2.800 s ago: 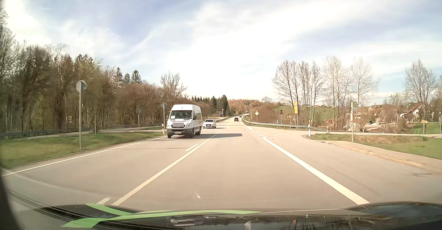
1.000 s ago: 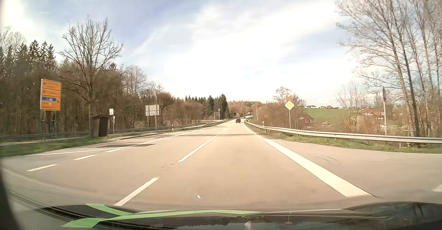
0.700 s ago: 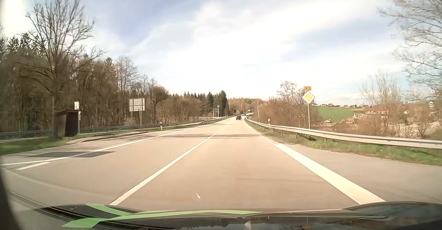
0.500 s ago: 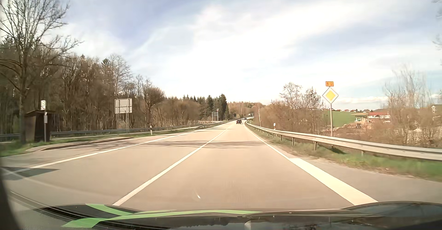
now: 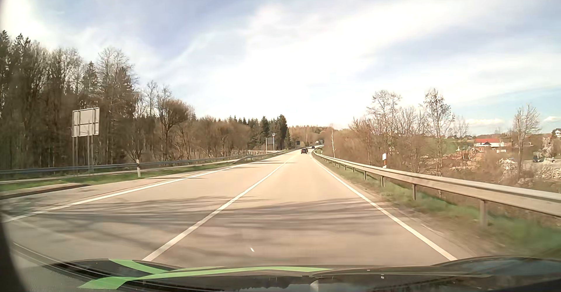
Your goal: Follow the waypoints while adhering to traffic rules and regulations
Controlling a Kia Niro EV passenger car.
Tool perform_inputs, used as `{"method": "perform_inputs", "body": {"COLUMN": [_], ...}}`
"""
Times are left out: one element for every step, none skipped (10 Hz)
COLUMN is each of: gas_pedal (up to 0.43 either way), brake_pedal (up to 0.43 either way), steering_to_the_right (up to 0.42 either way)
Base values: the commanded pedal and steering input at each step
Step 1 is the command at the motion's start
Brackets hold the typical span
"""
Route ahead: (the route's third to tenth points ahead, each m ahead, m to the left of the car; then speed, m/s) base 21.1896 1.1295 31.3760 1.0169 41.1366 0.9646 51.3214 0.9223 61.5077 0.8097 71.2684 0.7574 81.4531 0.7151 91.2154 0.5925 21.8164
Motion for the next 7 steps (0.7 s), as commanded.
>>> {"method": "perform_inputs", "body": {"gas_pedal": [0.118,0.118,0.118,0.118,0.13,0.13,0.13], "brake_pedal": [0.0,0.0,0.0,0.0,0.0,0.0,0.0], "steering_to_the_right": [-0.002,-0.002,-0.002,-0.002,-0.003,-0.002,-0.003]}}
